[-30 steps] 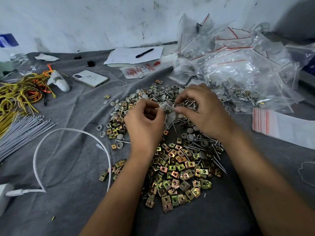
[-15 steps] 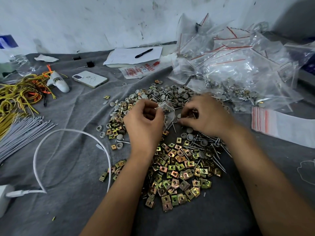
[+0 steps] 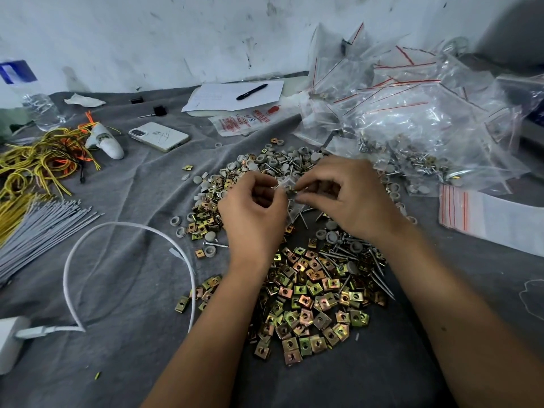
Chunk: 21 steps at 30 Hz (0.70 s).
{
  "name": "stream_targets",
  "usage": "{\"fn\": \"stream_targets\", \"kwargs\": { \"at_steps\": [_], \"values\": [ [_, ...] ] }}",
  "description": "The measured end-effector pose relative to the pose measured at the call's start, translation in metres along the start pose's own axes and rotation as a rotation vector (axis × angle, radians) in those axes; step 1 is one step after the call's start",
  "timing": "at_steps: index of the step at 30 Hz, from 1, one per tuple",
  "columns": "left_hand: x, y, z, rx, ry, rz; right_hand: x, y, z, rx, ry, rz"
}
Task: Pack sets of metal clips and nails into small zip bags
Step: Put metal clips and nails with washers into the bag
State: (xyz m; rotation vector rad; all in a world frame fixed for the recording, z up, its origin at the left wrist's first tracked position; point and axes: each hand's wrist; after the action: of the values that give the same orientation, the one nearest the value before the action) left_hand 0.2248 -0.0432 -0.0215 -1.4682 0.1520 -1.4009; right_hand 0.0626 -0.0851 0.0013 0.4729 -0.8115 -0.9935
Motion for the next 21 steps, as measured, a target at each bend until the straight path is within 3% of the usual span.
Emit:
{"fn": "stream_targets", "kwargs": {
  "at_steps": [2, 6, 8, 14, 21],
  "values": [
    [0.000, 0.000, 0.000, 0.009, -0.008, -0.001, 0.000, 0.000, -0.003, -0.020, 0.017, -0.021],
    [0.000, 0.000, 0.001, 0.023, -0.020, 0.000, 0.001, -0.007, 0.003, 0.039, -0.105, -0.092],
    [0.000, -0.001, 0.001, 0.026, -0.017, -0.002, 0.003, -0.012, 0.005, -0.047, -0.134, -0.137],
    [0.000, 0.000, 0.001, 0.017, -0.014, 0.009, 0.006, -0.019, -0.007, -0.549, 0.130, -0.254],
    [-0.001, 0.000, 0.001, 0.003, -0.011, 0.015, 0.005, -0.018, -0.007, -0.445, 0.079, -0.275]
  ]
}}
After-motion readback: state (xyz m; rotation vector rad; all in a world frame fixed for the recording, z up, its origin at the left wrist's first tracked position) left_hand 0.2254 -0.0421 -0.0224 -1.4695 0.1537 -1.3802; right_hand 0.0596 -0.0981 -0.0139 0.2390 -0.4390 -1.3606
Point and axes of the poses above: each hand's wrist, its own x-axis towards the middle knuckle, its own z-axis out of the back of the hand, y = z × x, and after that the axes turned 13 degrees about -z, right-handed
